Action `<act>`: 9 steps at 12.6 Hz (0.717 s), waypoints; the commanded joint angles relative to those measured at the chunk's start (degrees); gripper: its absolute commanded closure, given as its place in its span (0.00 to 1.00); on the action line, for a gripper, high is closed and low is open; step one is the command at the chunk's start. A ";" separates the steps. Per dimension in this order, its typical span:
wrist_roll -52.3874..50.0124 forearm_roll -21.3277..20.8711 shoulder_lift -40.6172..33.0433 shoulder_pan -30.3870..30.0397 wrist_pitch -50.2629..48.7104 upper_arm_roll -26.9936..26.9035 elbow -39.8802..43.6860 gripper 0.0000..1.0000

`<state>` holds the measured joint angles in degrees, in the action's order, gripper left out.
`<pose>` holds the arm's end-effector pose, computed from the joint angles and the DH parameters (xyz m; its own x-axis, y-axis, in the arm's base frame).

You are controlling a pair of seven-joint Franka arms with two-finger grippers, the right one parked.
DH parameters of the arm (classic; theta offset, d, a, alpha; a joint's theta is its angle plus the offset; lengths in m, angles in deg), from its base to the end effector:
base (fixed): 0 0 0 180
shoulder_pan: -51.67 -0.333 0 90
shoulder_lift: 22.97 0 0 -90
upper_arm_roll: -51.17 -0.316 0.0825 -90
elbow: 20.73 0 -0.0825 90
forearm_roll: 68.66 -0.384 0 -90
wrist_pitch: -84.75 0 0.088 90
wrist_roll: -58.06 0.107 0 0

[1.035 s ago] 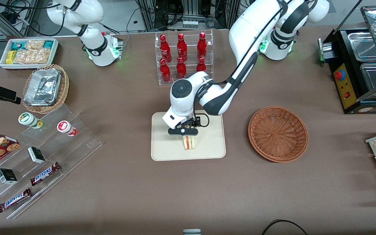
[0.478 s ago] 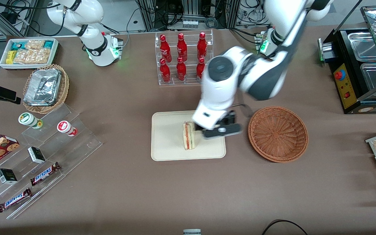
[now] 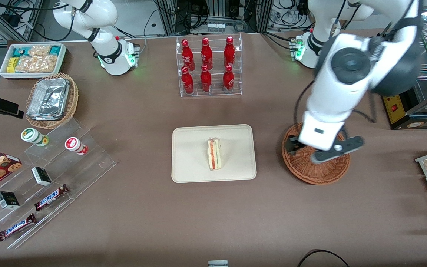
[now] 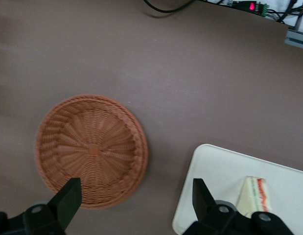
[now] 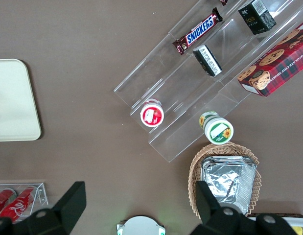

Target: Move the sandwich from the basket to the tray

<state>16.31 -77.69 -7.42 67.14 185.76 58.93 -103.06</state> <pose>0.6062 -0.2333 0.5443 0.9482 0.2936 0.1212 0.3014 -0.9521 -0.0522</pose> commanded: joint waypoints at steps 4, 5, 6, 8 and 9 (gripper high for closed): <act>21.05 5.76 -10.17 -11.42 -8.71 0.68 -4.41 0.00; 23.88 6.65 -11.92 -12.83 -8.81 0.59 -6.33 0.00; 26.00 6.83 -14.11 -14.49 -8.29 0.59 -9.05 0.00; 30.39 6.83 -17.55 -14.43 -8.29 -0.98 -13.10 0.00; 31.28 6.83 -19.04 -13.38 -8.29 -3.26 -14.51 0.00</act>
<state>44.84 -71.56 -21.50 52.99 176.94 57.93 -112.02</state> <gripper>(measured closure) 0.000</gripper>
